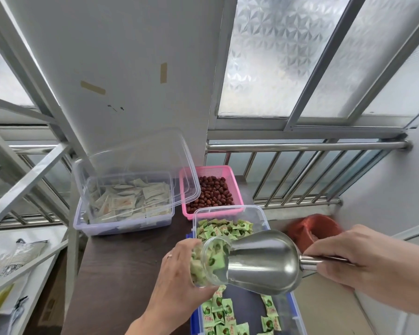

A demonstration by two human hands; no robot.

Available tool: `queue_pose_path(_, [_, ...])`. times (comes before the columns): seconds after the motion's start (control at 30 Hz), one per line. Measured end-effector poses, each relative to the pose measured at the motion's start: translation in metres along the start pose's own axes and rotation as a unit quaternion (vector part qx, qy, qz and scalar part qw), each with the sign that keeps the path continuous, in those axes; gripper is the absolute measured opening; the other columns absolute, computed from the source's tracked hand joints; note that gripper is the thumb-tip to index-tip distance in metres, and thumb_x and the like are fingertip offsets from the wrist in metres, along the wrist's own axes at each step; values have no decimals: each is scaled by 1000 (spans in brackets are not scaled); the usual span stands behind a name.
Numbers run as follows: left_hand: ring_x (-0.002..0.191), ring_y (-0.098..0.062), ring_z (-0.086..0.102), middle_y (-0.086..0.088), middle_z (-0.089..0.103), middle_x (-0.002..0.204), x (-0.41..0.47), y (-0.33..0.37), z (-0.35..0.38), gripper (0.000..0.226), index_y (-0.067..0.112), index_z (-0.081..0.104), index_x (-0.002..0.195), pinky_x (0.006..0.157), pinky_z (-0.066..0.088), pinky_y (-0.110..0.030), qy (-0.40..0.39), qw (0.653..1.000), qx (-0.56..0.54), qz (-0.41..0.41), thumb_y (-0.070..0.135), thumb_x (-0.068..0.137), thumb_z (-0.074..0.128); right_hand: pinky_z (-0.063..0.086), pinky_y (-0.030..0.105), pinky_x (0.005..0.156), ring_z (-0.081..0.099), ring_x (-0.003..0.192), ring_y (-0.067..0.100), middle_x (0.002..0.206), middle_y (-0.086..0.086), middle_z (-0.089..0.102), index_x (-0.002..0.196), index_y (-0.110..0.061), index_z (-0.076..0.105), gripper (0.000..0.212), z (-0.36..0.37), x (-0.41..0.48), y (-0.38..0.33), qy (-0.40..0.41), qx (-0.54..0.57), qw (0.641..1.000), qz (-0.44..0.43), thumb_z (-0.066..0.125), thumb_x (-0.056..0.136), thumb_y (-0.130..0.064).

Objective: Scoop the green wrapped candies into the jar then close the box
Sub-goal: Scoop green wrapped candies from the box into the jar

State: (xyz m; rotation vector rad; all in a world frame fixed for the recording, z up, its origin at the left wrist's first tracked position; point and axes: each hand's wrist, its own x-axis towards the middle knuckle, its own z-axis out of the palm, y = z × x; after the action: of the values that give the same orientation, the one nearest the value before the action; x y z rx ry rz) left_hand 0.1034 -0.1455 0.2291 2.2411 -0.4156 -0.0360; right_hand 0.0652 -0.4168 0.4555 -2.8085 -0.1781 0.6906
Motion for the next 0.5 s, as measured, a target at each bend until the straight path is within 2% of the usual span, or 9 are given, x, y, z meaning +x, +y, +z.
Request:
queue_pose_path(0.1, [114, 12, 39, 32, 44, 118, -4, -2, -2, 80, 55, 32, 119, 96, 40, -26, 9, 999, -25, -22, 54, 55, 80, 52, 26, 64, 61, 62, 11, 71, -12, 73, 101, -35, 69, 18, 5, -8, 18, -29, 56, 998, 26, 51, 96, -39])
queue_pose_path(0.2, [111, 3, 50, 28, 51, 119, -8, -9, -3, 85, 51, 38, 121, 92, 46, -27, 28, 994, -78, -68, 54, 51, 85, 42, 15, 53, 54, 51, 2, 55, -10, 69, 96, -29, 76, 18, 31, -8, 46, 0, 133, 989, 70, 58, 96, -26])
queue_pose_path(0.23, [110, 0, 54, 25, 55, 118, -10, -11, -4, 87, 49, 40, 123, 90, 48, -27, 40, 991, -99, -87, 53, 49, 87, 41, 13, 51, 54, 49, 1, 52, -10, 68, 92, -23, 77, 18, 49, -4, 55, 5, 159, 983, 95, 59, 97, -21])
queue_pose_path(0.3, [108, 4, 57, 22, 58, 117, -13, -14, -5, 89, 46, 42, 122, 84, 47, -19, 62, 983, -132, -114, 47, 48, 91, 39, 10, 49, 52, 43, -3, 48, -8, 66, 77, -16, 74, 24, 97, 8, 65, -25, 212, 965, 152, 60, 96, -16])
queue_pose_path(0.37, [107, 11, 55, 21, 59, 117, -17, -15, -5, 90, 45, 43, 122, 81, 43, -13, 75, 977, -151, -134, 39, 49, 95, 38, 9, 53, 53, 43, -8, 43, -18, 61, 64, -24, 69, 33, 146, 22, 63, -81, 240, 949, 189, 62, 95, -17])
queue_pose_path(0.4, [107, 11, 55, 21, 59, 117, -18, -15, -5, 91, 44, 43, 123, 82, 42, -14, 80, 975, -155, -141, 37, 49, 95, 39, 8, 56, 54, 45, -11, 39, -22, 57, 65, -20, 71, 30, 173, 29, 63, -100, 252, 941, 204, 64, 94, -17])
queue_pose_path(0.47, [107, 8, 56, 21, 59, 117, -22, -15, -5, 94, 43, 42, 125, 85, 44, -19, 85, 973, -156, -149, 38, 47, 95, 43, 2, 60, 55, 46, -19, 32, -29, 50, 85, 5, 75, 23, 225, 43, 70, -138, 302, 913, 237, 77, 85, -18])
queue_pose_path(0.5, [107, 6, 57, 21, 59, 117, -24, -14, -5, 95, 43, 42, 125, 86, 44, -21, 85, 973, -153, -151, 39, 47, 95, 44, -3, 67, 54, 45, -20, 31, -31, 50, 90, 8, 75, 47, 252, 48, 77, -163, 342, 893, 243, 92, 64, -28])
